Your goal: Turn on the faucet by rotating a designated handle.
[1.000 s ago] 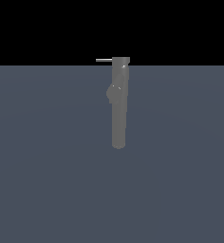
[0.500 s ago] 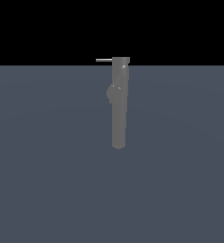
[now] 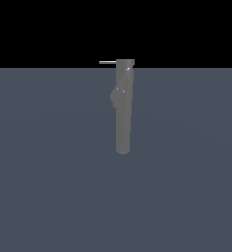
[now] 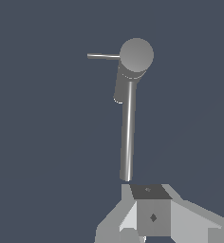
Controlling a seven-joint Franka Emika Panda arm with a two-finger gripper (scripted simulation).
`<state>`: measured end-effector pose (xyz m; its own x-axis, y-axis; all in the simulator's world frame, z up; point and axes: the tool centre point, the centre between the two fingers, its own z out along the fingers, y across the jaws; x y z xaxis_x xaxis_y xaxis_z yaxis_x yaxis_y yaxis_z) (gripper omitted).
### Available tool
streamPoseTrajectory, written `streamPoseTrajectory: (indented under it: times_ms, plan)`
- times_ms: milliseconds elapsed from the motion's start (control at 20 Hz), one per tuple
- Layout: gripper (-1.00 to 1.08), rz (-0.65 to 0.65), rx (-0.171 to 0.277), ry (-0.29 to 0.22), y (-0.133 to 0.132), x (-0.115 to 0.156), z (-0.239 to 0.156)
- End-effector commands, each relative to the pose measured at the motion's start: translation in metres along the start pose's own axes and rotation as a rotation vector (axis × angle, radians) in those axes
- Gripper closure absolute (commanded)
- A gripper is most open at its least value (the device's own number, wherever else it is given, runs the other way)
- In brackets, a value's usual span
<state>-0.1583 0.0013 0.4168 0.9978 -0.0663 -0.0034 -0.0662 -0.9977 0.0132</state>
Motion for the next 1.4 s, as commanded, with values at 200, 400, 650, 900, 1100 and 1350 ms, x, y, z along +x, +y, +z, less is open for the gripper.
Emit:
streamPoseTrajectory:
  times_ms: [200, 400, 650, 900, 1100, 1350]
  plan:
    - [1.08, 0.012, 0.004, 0.001, -0.009, 0.049, 0.034]
    - [1.08, 0.019, 0.006, 0.002, -0.014, 0.078, 0.053]
    - [1.08, 0.027, 0.009, 0.002, -0.02, 0.115, 0.076]
    - [1.08, 0.034, 0.011, 0.002, -0.025, 0.146, 0.095]
    - [1.08, 0.039, 0.012, 0.003, -0.027, 0.164, 0.106]
    - [1.08, 0.042, 0.013, 0.003, -0.029, 0.178, 0.113]
